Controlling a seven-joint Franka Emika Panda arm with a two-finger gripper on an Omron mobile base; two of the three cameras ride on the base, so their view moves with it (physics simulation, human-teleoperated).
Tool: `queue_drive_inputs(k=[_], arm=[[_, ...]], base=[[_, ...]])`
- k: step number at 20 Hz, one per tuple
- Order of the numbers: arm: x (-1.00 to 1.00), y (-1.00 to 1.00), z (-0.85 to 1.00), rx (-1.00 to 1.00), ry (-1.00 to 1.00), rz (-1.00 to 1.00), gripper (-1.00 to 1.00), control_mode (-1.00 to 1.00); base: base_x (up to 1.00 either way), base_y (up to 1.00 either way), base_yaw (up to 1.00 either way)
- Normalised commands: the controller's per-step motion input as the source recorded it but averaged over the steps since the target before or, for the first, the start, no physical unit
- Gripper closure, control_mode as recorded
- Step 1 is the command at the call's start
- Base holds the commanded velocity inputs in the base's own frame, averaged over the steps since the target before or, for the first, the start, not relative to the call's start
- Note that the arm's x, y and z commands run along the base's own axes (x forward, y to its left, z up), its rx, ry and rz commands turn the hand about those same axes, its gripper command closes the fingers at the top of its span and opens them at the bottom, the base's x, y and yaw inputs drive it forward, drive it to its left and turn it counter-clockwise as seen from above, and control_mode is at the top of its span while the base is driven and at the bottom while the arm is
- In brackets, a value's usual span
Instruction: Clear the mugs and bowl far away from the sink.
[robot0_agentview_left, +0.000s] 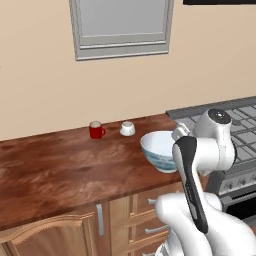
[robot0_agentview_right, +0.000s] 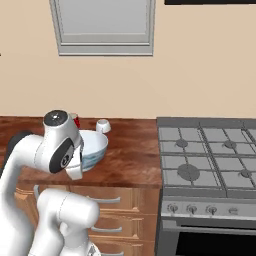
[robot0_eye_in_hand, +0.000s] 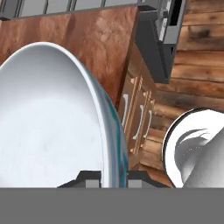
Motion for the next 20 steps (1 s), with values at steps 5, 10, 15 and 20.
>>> queue_drive_inputs(k=[5, 10, 15, 20], arm=[[0.57, 0.02, -0.37, 0.0, -0.01, 0.0, 1.0, -1.0], [0.58, 0.1, -0.33, 0.0, 0.0, 0.0, 1.0, -1.0], [0.52, 0.12, -0.28, 0.0, 0.0, 0.0, 1.0, -1.0], [0.48, 0.1, -0.3, 0.0, 0.07, 0.0, 1.0, -1.0]], base=[[0.0, 0.0, 0.0], [0.0, 0.0, 0.0], [0.0, 0.0, 0.0], [0.0, 0.0, 0.0]])
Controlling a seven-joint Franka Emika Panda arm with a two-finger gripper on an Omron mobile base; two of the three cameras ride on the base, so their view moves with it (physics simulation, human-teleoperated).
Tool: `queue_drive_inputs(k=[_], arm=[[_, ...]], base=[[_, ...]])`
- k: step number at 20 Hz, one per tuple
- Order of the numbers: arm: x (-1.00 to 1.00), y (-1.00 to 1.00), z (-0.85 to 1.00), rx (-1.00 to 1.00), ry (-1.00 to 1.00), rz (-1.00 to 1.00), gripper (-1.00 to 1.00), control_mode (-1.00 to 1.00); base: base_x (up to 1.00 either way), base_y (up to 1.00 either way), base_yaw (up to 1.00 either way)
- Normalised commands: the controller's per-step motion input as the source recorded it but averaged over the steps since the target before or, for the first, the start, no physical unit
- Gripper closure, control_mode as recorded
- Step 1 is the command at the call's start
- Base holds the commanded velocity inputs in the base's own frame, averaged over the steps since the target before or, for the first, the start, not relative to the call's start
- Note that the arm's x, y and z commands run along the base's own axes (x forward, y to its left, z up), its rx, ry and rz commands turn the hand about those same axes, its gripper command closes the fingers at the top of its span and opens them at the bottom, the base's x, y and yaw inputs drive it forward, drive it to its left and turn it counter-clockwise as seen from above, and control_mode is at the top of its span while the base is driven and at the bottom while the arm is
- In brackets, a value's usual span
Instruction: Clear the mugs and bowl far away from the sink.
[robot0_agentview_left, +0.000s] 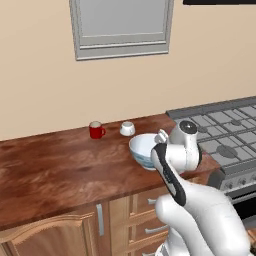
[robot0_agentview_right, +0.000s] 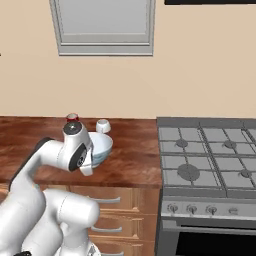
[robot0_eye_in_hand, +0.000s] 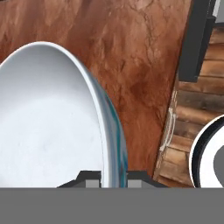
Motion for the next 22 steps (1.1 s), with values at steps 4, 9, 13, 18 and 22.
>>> queue_drive_inputs(k=[4, 9, 13, 18, 22], arm=[[0.45, 0.04, -0.32, 0.0, 0.08, 0.0, 1.0, -1.0], [0.38, 0.0, -0.33, 0.0, 0.07, 0.0, 1.0, -1.0], [0.35, 0.01, -0.35, 0.0, 0.06, 0.0, 1.0, -1.0], [0.3, 0.01, -0.35, 0.0, 0.02, 0.0, 1.0, -1.0], [0.2, 0.07, -0.25, 0.0, 0.02, 0.0, -1.0, -1.0]], base=[[0.0, 0.0, 0.0], [0.0, 0.0, 0.0], [0.0, 0.0, 0.0], [0.0, 0.0, 0.0], [0.0, 0.0, 0.0]])
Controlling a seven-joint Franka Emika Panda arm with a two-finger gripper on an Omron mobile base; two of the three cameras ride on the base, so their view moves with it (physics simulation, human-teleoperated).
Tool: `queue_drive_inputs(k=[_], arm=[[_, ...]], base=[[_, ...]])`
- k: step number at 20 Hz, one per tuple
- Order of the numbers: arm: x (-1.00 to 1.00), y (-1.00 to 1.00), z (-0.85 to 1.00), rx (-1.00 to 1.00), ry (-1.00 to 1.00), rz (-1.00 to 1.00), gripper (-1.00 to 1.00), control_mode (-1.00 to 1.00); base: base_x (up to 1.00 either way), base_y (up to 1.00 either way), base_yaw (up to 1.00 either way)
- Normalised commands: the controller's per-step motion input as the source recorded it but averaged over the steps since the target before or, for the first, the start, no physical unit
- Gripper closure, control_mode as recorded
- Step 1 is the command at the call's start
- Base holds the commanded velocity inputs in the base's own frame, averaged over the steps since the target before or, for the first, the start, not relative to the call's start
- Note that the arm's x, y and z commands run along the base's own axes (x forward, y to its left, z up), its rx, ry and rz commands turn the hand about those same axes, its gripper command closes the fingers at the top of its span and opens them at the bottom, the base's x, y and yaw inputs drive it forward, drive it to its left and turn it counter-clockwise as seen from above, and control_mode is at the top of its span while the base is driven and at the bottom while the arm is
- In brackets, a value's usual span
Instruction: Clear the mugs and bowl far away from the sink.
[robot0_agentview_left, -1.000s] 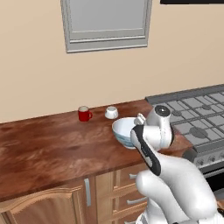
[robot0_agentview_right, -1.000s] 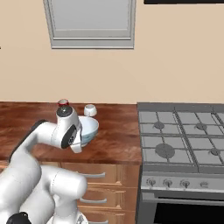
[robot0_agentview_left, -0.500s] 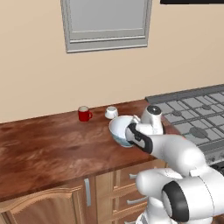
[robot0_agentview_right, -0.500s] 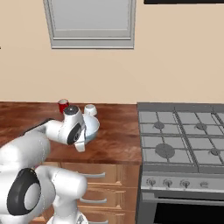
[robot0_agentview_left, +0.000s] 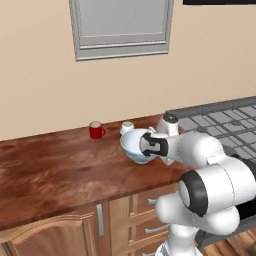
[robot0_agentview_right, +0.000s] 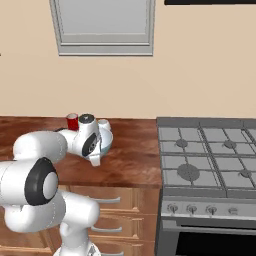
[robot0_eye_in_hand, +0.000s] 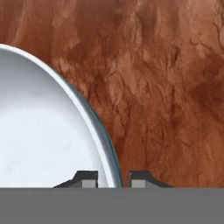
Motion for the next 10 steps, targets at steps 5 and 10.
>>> queue_drive_inputs(k=[5, 10], arm=[[-0.01, 0.0, 0.02, 0.0, 0.0, 0.0, -1.0, -1.0], [-0.07, 0.0, 0.21, 0.0, -0.05, 0.0, -1.0, -1.0]], base=[[0.0, 0.0, 0.0], [0.0, 0.0, 0.0]])
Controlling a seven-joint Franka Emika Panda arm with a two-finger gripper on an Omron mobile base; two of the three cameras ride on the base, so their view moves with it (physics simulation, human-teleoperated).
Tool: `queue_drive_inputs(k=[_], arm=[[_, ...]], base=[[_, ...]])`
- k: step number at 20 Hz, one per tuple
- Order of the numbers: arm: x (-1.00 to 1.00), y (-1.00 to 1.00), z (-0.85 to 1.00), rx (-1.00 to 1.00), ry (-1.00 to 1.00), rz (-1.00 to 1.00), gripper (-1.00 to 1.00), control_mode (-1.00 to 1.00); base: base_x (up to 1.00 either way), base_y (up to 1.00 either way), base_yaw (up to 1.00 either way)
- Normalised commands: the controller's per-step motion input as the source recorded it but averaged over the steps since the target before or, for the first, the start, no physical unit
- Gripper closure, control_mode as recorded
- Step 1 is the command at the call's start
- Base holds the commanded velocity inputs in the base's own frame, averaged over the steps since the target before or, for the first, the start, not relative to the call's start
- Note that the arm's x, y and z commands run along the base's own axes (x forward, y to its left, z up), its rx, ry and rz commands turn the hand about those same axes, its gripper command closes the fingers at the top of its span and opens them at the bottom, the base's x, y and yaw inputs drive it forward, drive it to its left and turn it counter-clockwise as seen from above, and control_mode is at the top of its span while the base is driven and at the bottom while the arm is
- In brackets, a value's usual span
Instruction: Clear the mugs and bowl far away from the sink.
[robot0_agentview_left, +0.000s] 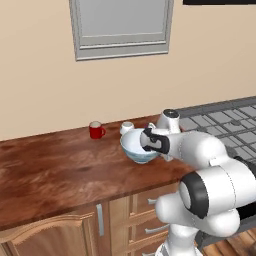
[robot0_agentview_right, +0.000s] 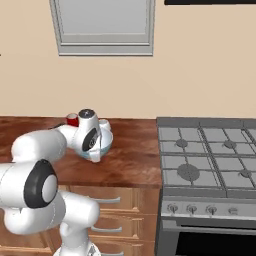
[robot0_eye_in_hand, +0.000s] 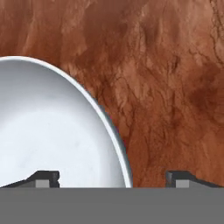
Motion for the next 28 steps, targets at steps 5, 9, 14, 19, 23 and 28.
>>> queue_drive_inputs(k=[5, 9, 14, 19, 23, 28], arm=[[-0.19, 0.0, 0.78, 0.0, -0.23, 0.01, -1.0, -1.0], [-0.25, 0.0, 1.0, 0.0, -0.15, 0.07, -1.0, -1.0], [-0.55, 0.0, 1.0, 0.0, -0.24, 0.13, -1.0, -1.0], [-0.75, -0.01, 1.0, 0.0, -0.39, 0.11, -1.0, -1.0], [-0.8, -0.13, 0.93, 0.02, -0.29, 0.02, -1.0, -1.0], [-0.97, -0.13, 0.81, 0.02, -0.23, 0.0, -1.0, -1.0]], base=[[0.0, 0.0, 0.0], [0.0, 0.0, 0.0], [0.0, 0.0, 0.0], [0.0, 0.0, 0.0], [0.0, 0.0, 0.0], [0.0, 0.0, 0.0]])
